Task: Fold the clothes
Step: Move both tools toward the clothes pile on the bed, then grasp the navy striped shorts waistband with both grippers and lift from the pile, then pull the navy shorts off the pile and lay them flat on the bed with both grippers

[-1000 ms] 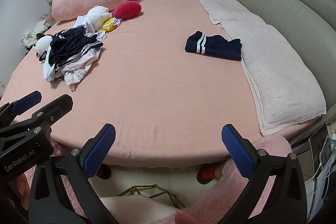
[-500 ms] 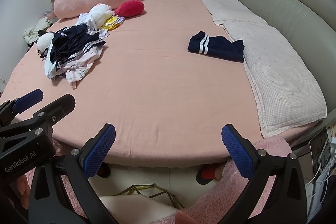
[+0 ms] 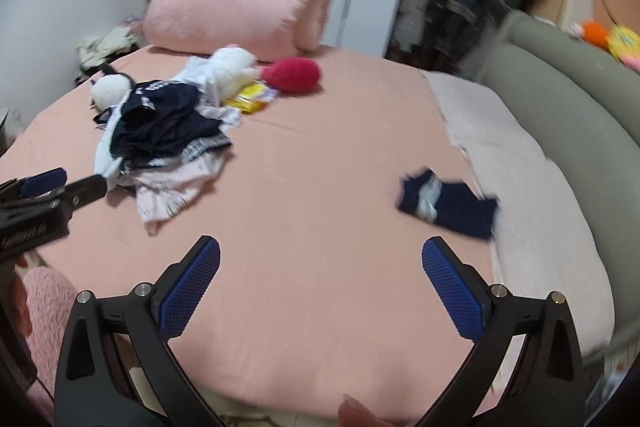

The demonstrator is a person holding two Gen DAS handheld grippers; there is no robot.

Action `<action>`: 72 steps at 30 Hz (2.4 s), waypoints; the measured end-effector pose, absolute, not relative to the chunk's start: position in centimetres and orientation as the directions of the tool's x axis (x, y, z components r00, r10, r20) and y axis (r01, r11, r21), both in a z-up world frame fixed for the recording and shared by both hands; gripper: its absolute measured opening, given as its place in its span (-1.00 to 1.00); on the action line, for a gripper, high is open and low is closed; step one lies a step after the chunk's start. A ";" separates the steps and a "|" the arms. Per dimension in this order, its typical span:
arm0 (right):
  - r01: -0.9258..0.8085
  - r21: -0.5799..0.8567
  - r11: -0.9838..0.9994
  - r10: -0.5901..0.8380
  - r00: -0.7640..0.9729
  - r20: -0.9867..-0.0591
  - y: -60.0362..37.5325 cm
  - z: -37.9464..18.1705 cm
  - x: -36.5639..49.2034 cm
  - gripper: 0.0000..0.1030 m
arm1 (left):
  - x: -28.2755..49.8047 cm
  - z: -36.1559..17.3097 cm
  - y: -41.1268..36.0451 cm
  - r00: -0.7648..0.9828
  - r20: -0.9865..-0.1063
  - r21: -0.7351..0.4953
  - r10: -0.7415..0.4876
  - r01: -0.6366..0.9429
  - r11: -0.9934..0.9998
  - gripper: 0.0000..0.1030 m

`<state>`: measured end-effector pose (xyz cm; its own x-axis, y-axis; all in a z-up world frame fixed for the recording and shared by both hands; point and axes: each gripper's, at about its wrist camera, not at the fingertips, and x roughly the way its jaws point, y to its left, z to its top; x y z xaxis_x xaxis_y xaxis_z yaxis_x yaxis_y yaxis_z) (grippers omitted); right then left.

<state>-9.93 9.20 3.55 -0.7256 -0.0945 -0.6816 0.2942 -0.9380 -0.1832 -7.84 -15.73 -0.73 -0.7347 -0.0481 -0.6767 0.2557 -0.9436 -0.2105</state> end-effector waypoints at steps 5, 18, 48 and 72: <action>0.350 -0.188 -0.918 -0.136 -0.721 -0.679 3.8 3.4 -14.3 0.99 | -12.1 -3.0 -22.2 -0.727 -0.679 -0.257 -0.102 0.365 -0.895 0.64; 0.466 -0.266 -0.844 -0.148 -0.679 -0.719 -10.9 -4.2 -24.7 0.98 | -23.4 -9.7 -31.7 -0.778 -0.628 -0.344 -0.033 0.314 -0.885 0.31; 0.472 -0.282 -0.836 -0.069 -0.600 -0.797 -11.2 -10.7 -27.4 -0.81 | -22.4 -10.9 -36.5 -0.789 -0.614 -0.429 0.025 0.307 -0.849 -0.81; 0.424 -0.312 -0.850 0.053 -0.521 -0.852 -7.3 -16.3 -27.6 -0.24 | -22.2 -11.6 -35.6 -0.763 -0.631 -0.294 -0.141 0.404 -0.866 -0.39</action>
